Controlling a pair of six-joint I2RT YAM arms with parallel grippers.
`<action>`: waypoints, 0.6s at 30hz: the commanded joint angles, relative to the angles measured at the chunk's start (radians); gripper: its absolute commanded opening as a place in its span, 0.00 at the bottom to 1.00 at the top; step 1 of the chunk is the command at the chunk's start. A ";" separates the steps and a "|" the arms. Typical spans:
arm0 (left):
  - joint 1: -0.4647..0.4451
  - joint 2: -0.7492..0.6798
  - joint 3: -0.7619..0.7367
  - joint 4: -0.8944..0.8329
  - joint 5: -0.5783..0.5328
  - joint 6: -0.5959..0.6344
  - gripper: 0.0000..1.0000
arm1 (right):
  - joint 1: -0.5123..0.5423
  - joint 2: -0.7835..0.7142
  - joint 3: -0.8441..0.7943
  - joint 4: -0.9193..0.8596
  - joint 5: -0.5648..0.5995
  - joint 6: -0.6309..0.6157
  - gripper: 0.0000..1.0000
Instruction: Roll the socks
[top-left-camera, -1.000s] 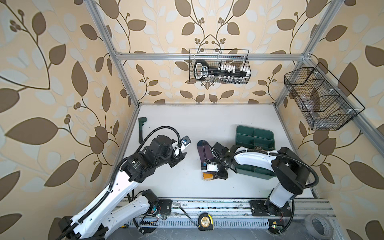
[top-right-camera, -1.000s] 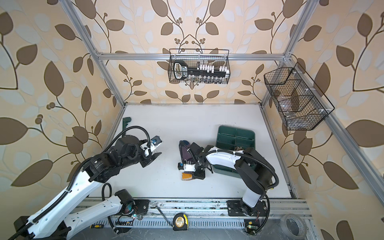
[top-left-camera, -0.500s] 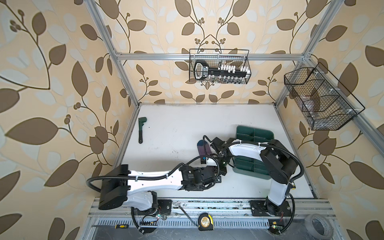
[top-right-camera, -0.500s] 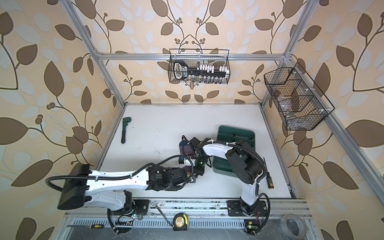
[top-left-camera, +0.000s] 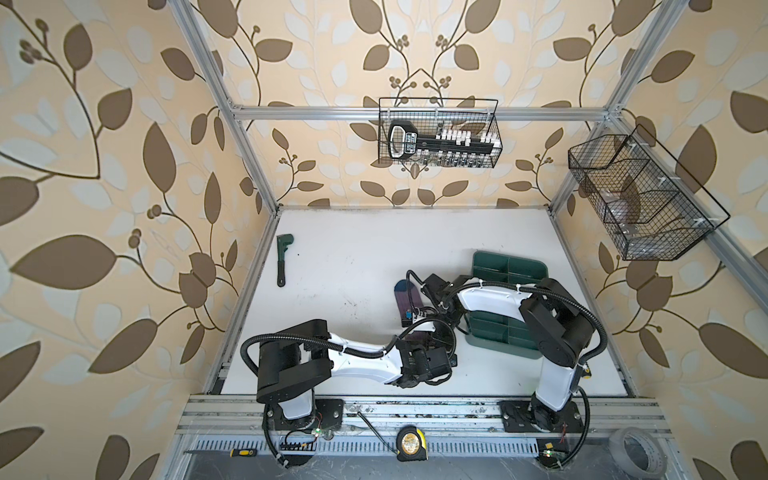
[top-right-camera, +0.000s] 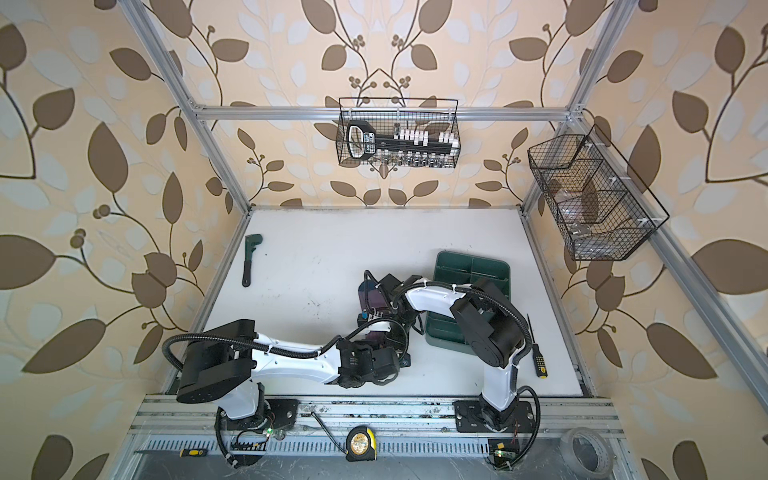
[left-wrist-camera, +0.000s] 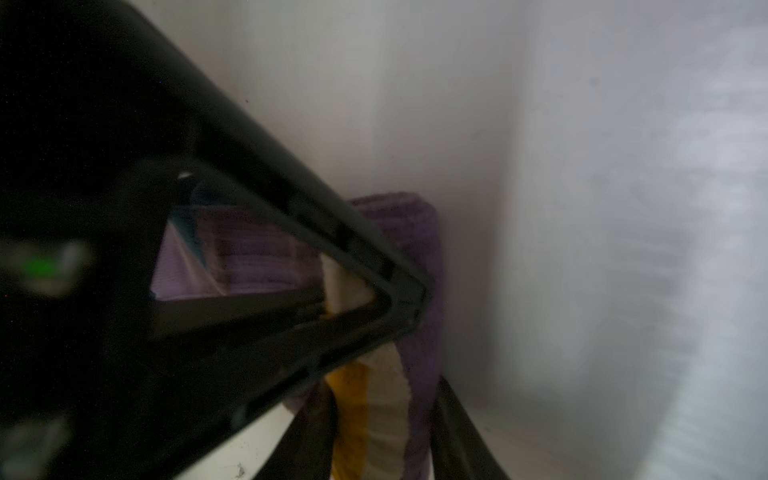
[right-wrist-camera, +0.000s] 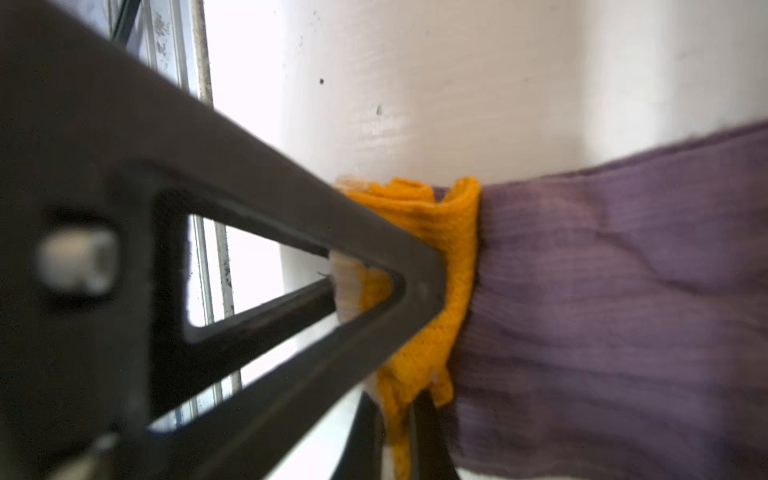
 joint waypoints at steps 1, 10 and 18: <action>0.018 0.020 0.002 0.012 -0.011 -0.049 0.21 | -0.007 -0.012 -0.035 0.013 0.056 -0.010 0.04; 0.069 -0.053 -0.015 -0.103 0.295 -0.028 0.00 | -0.036 -0.354 -0.160 0.143 0.095 0.080 0.25; 0.112 0.007 0.035 -0.166 0.427 0.011 0.00 | -0.205 -0.644 -0.241 0.378 0.321 0.262 0.34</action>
